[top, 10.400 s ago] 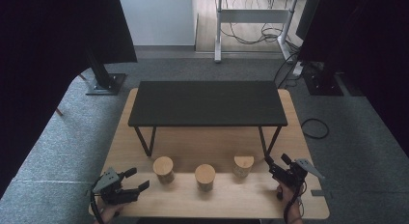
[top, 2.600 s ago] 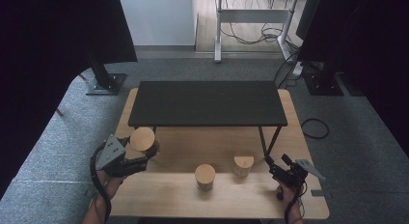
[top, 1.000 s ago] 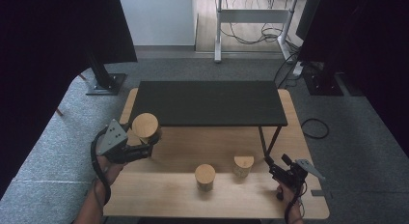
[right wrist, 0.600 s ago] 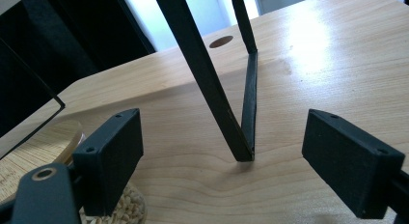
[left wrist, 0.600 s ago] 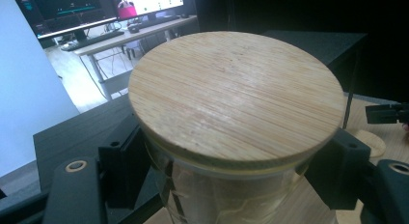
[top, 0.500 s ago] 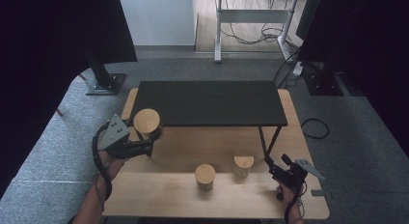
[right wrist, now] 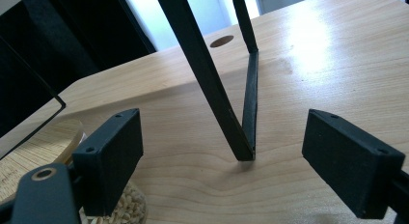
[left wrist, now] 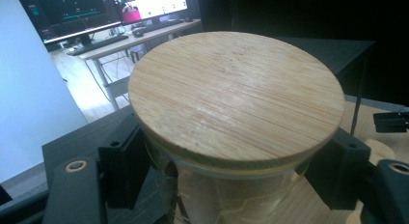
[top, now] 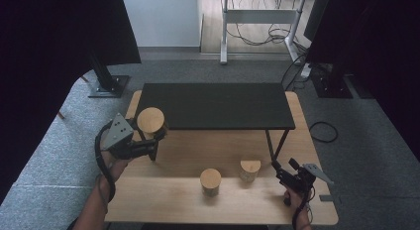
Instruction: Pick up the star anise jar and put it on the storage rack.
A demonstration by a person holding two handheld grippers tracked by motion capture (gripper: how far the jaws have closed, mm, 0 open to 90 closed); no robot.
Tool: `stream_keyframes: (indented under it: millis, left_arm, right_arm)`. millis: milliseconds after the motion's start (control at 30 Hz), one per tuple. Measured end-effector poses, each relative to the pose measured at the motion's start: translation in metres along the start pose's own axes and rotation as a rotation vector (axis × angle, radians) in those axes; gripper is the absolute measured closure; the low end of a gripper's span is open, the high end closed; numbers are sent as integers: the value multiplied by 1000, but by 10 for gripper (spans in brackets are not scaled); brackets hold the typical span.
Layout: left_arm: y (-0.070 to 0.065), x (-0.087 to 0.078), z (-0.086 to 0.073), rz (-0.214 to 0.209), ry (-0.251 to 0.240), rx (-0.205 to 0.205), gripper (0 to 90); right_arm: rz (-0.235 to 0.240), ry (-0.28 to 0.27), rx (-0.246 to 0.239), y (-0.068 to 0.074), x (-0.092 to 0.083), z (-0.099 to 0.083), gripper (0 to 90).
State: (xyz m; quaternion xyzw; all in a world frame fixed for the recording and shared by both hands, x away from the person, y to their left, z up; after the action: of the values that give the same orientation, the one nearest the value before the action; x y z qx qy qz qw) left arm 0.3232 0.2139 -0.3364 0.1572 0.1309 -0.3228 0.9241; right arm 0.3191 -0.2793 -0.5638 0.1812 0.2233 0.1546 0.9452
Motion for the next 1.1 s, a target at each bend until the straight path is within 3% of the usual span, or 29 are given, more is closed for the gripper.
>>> stream_keyframes:
  millis: [567, 800, 1100]
  left_arm:
    - [11, 7, 13, 22, 5, 10, 255]
    - [14, 16, 11, 38, 7, -5, 255]
    - [19, 31, 16, 50, 34, 10, 255]
  right_arm:
    - [0, 2, -3, 0, 0, 0, 136]
    - [3, 1, -2, 0, 0, 0, 136]
    - [8, 5, -1, 0, 0, 0, 136]
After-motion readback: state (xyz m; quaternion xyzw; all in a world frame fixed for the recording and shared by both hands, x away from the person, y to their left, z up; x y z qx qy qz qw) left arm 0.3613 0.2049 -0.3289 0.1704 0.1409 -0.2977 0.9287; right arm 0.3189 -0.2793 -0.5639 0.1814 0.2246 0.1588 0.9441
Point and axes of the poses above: each handheld gripper's, and its own axes: x roughly forward along the jaws, z roughly out of its top, y roughly to its left, the point moved 2 cm from there along x, roughly forward along the jaws, and after that the axes turned 8 degrees about y, right-handed, at the moved point
